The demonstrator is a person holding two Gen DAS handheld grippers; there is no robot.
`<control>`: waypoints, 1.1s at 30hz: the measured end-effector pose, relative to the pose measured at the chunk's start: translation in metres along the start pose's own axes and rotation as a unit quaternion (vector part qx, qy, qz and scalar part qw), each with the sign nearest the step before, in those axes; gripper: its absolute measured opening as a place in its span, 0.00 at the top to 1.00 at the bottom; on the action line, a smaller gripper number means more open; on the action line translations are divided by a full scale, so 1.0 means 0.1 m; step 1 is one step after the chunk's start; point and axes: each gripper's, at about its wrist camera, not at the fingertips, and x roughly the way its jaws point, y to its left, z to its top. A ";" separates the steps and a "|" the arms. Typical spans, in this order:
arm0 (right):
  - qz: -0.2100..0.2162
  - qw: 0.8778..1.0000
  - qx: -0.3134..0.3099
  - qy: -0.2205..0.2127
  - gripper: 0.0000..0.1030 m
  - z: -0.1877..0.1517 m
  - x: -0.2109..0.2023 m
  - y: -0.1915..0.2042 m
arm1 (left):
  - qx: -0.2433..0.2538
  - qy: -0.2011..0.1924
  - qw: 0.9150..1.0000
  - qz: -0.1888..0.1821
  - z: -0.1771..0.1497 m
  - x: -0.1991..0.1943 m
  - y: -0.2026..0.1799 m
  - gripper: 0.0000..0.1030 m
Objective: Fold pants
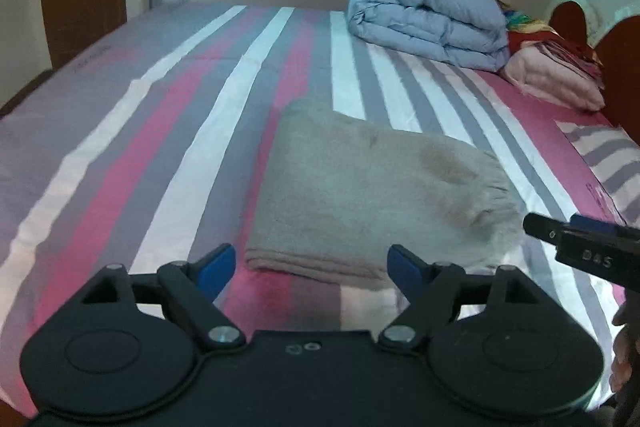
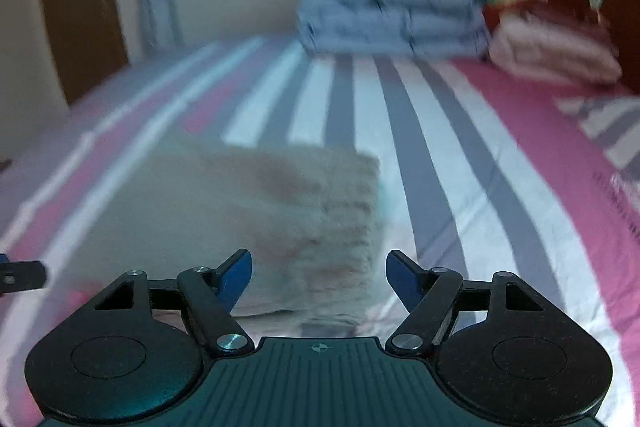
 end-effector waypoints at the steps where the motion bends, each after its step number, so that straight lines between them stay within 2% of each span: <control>1: 0.002 1.000 -0.006 -0.016 0.24 -0.02 -0.17 0.04 | 0.001 0.003 1.000 0.006 -0.01 -0.08 -0.05 0.24; 2: 0.003 1.000 -0.009 -0.028 0.19 -0.05 -0.29 0.06 | 0.001 0.001 1.000 0.009 -0.02 -0.17 -0.09 0.22; 3: 0.004 0.999 -0.007 -0.038 0.09 -0.03 -0.40 0.12 | 0.001 -0.005 1.000 0.009 -0.04 -0.27 -0.12 0.16; 4: 0.006 0.999 -0.002 -0.050 0.06 0.00 -0.50 0.16 | 0.001 -0.013 1.000 0.012 -0.05 -0.38 -0.16 0.11; 7: 0.013 0.997 0.016 -0.076 0.05 -0.10 -0.99 0.21 | 0.011 -0.042 0.999 0.021 -0.13 -0.72 -0.26 0.06; 12: 0.021 0.992 0.046 -0.114 0.03 -0.15 -1.71 0.23 | 0.035 -0.076 0.996 0.038 -0.33 -1.24 -0.45 0.06; 18: 0.028 0.986 0.062 -0.151 0.00 -0.40 -2.44 0.24 | 0.045 -0.113 0.992 0.040 -0.70 -1.78 -0.58 0.06; 21: 0.038 0.984 0.063 -0.165 0.00 -0.61 -2.73 0.27 | 0.052 -0.121 0.990 0.046 -0.92 -1.98 -0.63 0.06; 28: 0.033 0.976 0.079 -0.201 0.00 -1.09 -3.23 0.31 | 0.045 -0.134 0.989 0.049 -1.43 -2.40 -0.69 0.06; 33: 0.031 0.973 0.065 -0.221 0.00 -1.22 -3.55 0.42 | 0.040 -0.141 0.989 0.033 -1.69 -2.69 -0.63 0.06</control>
